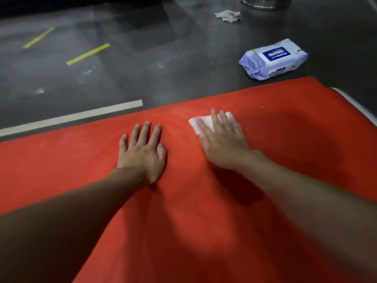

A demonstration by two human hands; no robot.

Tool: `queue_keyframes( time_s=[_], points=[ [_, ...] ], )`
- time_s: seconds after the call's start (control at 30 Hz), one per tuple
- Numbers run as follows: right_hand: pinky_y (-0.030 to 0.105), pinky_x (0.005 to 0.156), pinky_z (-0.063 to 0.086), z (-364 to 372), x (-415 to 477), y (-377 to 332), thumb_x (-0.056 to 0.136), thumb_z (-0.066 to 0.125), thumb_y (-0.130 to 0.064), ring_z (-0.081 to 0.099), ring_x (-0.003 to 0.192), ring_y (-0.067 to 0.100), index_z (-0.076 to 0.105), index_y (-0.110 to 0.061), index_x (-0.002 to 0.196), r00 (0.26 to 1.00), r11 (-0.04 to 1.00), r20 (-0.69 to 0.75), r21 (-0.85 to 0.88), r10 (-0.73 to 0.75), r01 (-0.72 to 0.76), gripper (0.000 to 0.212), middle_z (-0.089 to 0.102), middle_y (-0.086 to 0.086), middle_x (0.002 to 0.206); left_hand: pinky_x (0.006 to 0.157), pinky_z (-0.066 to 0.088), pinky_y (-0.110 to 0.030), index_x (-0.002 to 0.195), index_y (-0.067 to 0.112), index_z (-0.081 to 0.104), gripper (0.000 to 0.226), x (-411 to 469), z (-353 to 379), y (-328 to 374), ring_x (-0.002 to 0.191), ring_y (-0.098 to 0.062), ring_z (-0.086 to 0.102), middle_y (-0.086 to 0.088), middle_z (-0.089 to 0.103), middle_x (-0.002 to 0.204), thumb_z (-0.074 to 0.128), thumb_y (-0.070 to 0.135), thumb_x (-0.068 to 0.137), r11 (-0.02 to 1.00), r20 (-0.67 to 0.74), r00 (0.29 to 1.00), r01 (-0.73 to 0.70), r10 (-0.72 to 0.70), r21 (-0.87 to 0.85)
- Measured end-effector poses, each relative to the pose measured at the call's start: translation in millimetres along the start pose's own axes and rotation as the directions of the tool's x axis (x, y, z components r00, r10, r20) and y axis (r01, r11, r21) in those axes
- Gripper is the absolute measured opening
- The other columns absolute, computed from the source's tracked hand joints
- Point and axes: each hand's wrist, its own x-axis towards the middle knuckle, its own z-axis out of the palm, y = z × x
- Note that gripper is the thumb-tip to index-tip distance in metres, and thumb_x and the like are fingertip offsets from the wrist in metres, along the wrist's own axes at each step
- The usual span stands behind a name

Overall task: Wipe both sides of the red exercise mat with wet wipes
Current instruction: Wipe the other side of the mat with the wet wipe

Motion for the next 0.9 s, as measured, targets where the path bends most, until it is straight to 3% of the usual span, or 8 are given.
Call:
queue_keyframes(
  time_s=[0.13,0.3,0.37,0.47,0.6,0.7,0.8,0.9],
  points=[
    [0.041,0.124,0.005,5.8,-35.9,-11.5,0.096,0.003,-0.041,0.016,0.151,0.027,0.023,-0.013,0.156,0.933,0.933,-0.011,-0.04,-0.359,0.359,0.069,0.018,0.015,0.163,0.119,0.002,-0.054,0.155,0.034,-0.002,0.065,4.3,-9.3,7.9,0.151,-0.02,-0.006,0.004,-0.006,0.165,0.009,0.047,0.093,0.999,0.115,0.993,0.027,-0.03,0.032],
    [0.037,0.123,-0.007,-2.2,-15.9,0.1,0.103,0.02,-0.035,-0.004,0.153,0.018,0.009,-0.011,0.158,0.999,0.998,-0.006,0.06,-0.034,0.035,0.061,0.0,0.007,0.166,0.112,0.019,-0.058,0.155,0.029,0.002,0.063,-9.1,-33.5,32.2,0.147,-0.032,0.008,-0.005,0.006,0.162,0.021,0.044,0.097,0.992,0.196,0.975,0.085,-0.103,0.098],
    [0.039,0.123,-0.008,3.2,-32.9,-16.4,0.101,0.016,-0.039,-0.002,0.153,0.02,0.012,-0.009,0.157,0.988,0.988,-0.026,0.036,-0.149,0.15,0.064,0.003,0.009,0.166,0.108,0.025,-0.06,0.154,0.031,0.006,0.067,-29.8,-39.0,42.7,0.143,-0.036,0.014,-0.006,0.011,0.159,0.029,0.05,0.094,0.997,0.245,0.968,0.03,-0.047,0.072],
    [0.04,0.124,-0.002,5.3,-52.7,-6.5,0.101,0.014,-0.037,0.006,0.153,0.022,0.017,-0.009,0.157,0.942,0.941,-0.023,-0.046,-0.336,0.335,0.062,0.009,0.011,0.165,0.115,0.008,-0.062,0.154,0.038,-0.002,0.082,-63.7,-34.0,42.3,0.149,-0.034,-0.009,0.0,-0.01,0.164,0.036,0.066,0.087,0.999,0.347,0.937,-0.031,0.039,-0.029],
    [0.038,0.122,-0.008,-5.1,-28.7,2.2,0.104,0.02,-0.037,-0.003,0.153,0.018,0.009,-0.011,0.158,1.0,0.999,0.01,0.043,-0.021,0.021,0.061,0.0,0.007,0.166,0.116,-0.005,-0.059,0.152,0.04,-0.014,0.119,-69.0,-39.5,35.7,0.146,-0.028,-0.027,0.004,-0.028,0.16,0.053,0.086,0.065,0.997,0.461,0.886,-0.016,0.048,-0.074],
    [0.04,0.123,-0.006,7.5,-56.5,-26.1,0.1,0.013,-0.045,-0.001,0.153,0.024,0.015,-0.007,0.157,0.99,0.989,-0.039,0.049,-0.135,0.137,0.068,0.004,0.014,0.165,0.116,-0.006,-0.061,0.152,0.037,-0.018,0.13,-68.7,-42.7,40.5,0.145,-0.029,-0.029,0.003,-0.032,0.158,0.063,0.083,0.061,0.997,0.495,0.868,0.001,0.035,-0.072],
    [0.04,0.124,-0.002,6.0,-70.3,-5.5,0.098,0.005,-0.045,0.005,0.153,0.025,0.017,-0.007,0.157,0.95,0.95,-0.007,-0.027,-0.313,0.312,0.071,0.008,0.013,0.165,0.118,0.002,-0.06,0.154,0.034,-0.013,0.125,-75.9,-41.9,43.9,0.148,-0.029,-0.022,0.001,-0.024,0.161,0.066,0.076,0.067,0.997,0.428,0.903,0.012,0.022,-0.077],
    [0.038,0.122,-0.007,-3.6,-50.6,12.7,0.103,0.016,-0.039,-0.005,0.153,0.021,0.006,-0.011,0.158,0.998,0.999,0.033,-0.001,-0.048,0.048,0.062,-0.002,0.008,0.166,0.111,0.024,-0.053,0.155,0.025,0.006,0.114,-83.6,-42.9,54.0,0.146,-0.033,0.008,-0.007,0.006,0.159,0.067,0.071,0.071,0.999,0.312,0.95,-0.027,0.02,0.02]
  ],
)
